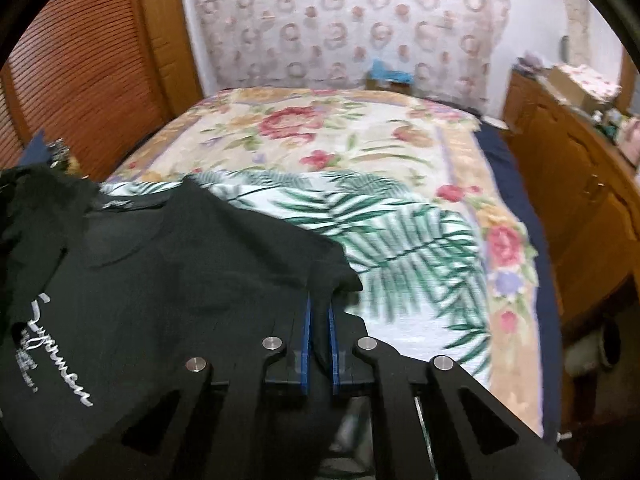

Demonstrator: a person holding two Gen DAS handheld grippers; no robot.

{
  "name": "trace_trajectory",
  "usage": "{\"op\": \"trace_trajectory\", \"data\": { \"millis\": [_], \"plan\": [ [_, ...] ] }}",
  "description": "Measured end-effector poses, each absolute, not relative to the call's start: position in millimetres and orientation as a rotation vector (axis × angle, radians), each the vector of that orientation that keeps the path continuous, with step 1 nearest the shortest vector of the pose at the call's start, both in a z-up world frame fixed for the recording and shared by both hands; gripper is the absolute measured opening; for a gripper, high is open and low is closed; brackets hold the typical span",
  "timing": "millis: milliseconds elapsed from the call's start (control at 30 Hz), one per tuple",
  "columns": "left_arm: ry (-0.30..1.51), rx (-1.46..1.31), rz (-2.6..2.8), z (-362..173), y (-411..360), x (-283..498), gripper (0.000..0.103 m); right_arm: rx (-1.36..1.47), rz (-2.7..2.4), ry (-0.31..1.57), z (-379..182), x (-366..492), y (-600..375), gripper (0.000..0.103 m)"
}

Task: Fold small clothes
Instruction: 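Grasp the T-shirt edge with the left gripper while the right gripper grasps the folded side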

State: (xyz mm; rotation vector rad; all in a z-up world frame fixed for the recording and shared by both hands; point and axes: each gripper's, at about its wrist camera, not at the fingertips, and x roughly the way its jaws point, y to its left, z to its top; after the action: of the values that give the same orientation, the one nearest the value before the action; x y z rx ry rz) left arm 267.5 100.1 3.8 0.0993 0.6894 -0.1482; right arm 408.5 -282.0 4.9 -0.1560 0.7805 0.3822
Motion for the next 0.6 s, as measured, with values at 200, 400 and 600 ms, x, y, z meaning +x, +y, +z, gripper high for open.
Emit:
{"op": "trace_trajectory", "data": {
  "millis": [200, 400, 600],
  "plan": [
    [0.600, 0.090, -0.205, 29.0, 82.3, 218.4, 0.005, -0.111, 0.431, 0.690, 29.6, 371.6, -284.2, 0.007],
    [0.540, 0.058, -0.227, 43.0, 83.1, 162.1, 0.005, -0.074, 0.452, 0.597, 47.9, 307.1, -301.6, 0.007],
    [0.515, 0.007, -0.223, 38.8, 96.0, 108.6, 0.005, -0.053, 0.475, 0.550, 46.3, 235.6, -318.9, 0.007]
  ]
}}
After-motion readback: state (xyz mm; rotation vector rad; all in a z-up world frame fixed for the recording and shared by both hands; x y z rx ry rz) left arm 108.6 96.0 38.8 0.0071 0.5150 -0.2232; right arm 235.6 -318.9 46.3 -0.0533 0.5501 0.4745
